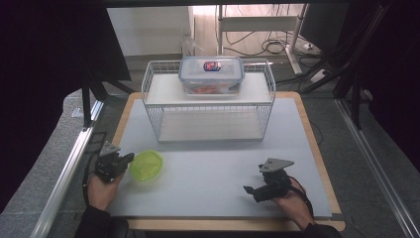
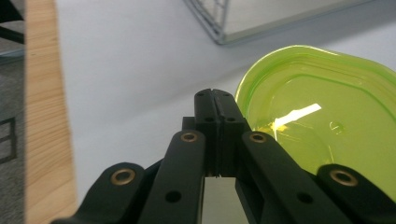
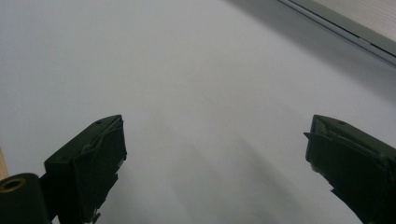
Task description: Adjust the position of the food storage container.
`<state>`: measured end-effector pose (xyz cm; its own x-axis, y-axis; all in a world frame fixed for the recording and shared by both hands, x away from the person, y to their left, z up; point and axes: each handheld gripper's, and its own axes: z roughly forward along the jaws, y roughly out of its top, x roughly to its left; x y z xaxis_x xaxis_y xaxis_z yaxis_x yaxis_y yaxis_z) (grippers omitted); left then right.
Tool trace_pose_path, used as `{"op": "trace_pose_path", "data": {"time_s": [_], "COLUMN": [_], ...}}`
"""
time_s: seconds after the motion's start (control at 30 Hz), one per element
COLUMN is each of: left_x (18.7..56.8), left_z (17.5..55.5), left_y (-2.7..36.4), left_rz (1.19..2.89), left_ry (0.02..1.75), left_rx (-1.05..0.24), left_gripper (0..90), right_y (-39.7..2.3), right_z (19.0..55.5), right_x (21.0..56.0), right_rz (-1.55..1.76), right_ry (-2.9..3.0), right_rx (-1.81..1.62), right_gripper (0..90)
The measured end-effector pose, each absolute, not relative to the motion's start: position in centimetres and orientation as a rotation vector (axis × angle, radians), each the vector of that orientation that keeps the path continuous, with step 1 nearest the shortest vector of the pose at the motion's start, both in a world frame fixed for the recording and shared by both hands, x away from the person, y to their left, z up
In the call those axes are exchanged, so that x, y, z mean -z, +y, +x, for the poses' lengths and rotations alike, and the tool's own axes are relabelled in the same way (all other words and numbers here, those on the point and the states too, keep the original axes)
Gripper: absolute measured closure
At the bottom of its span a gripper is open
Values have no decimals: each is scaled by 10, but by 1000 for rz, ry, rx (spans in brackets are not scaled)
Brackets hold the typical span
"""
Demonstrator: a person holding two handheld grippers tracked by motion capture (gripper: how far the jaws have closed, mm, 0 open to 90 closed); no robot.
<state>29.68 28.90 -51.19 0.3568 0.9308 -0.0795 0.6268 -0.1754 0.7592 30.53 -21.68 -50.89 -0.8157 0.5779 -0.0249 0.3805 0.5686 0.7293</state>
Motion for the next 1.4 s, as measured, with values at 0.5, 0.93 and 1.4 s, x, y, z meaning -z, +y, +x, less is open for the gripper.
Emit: {"op": "trace_pose_path", "data": {"time_s": [0.5,0.93,1.4], "left_x": [514,528,533], "left_z": [281,280,288], "left_y": [288,278,255], "left_rz": [1927,2029,2085], "left_ry": [1334,1284,1239], "left_rx": [-505,-360,-282], "left_gripper": [900,900,900], "right_y": [-217,-216,-216], "right_z": [305,305,305], "right_x": [509,509,510], "right_rz": [794,789,788], "right_ry": [2543,2545,2550], "right_rx": [-1084,-1080,-1072], "right_gripper": [49,49,49]}}
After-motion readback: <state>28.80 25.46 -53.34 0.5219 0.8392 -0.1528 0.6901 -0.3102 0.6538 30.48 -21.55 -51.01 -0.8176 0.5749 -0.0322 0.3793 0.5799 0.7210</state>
